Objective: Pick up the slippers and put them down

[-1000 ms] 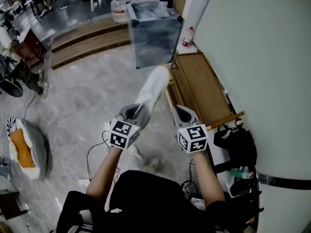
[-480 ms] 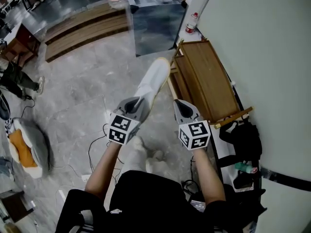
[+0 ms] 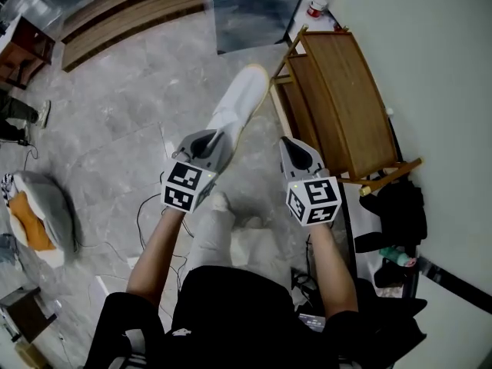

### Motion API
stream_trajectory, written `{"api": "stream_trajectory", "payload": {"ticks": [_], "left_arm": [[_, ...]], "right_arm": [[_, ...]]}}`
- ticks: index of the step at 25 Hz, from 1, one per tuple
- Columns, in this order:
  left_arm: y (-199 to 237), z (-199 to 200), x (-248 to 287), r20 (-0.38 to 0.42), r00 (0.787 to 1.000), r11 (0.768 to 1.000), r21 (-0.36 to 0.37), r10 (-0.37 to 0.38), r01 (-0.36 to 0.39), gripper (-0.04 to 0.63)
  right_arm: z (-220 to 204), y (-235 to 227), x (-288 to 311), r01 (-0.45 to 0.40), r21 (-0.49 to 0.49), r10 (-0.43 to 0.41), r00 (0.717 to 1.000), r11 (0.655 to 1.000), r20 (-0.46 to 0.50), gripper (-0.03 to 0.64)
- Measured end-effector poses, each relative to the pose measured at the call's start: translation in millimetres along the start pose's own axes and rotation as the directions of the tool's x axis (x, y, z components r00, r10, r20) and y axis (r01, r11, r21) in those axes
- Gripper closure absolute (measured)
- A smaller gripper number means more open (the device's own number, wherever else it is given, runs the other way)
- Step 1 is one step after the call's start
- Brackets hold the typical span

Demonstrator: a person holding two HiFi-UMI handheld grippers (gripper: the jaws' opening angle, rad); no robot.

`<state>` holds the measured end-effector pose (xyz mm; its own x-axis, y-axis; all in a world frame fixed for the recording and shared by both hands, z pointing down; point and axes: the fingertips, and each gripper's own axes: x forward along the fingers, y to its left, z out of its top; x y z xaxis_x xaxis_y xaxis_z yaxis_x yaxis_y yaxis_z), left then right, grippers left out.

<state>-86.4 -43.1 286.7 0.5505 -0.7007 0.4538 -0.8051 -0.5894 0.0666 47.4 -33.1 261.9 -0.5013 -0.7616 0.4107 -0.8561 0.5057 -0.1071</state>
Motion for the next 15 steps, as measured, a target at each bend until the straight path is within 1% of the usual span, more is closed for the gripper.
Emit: {"api": "stream_trajectory", "payload": {"ticks": [8, 15], "left_arm": [[11.5, -68.2, 47.4, -0.012, 1.0, 1.0, -0.02, -0.011, 0.011, 0.58], [19.7, -133.3, 97.2, -0.035, 0.999, 0.999, -0.041, -0.031, 0.03, 0.58]], "right_arm": [[-62.4, -12.2, 44.2, -0.013, -0.001, 0.013, 1.0, 1.0, -0.016, 0.624], [-126.6, -29.0, 84.7, -0.015, 0.008, 0.015, 0.999, 1.0, -0.043, 0.624]]}}
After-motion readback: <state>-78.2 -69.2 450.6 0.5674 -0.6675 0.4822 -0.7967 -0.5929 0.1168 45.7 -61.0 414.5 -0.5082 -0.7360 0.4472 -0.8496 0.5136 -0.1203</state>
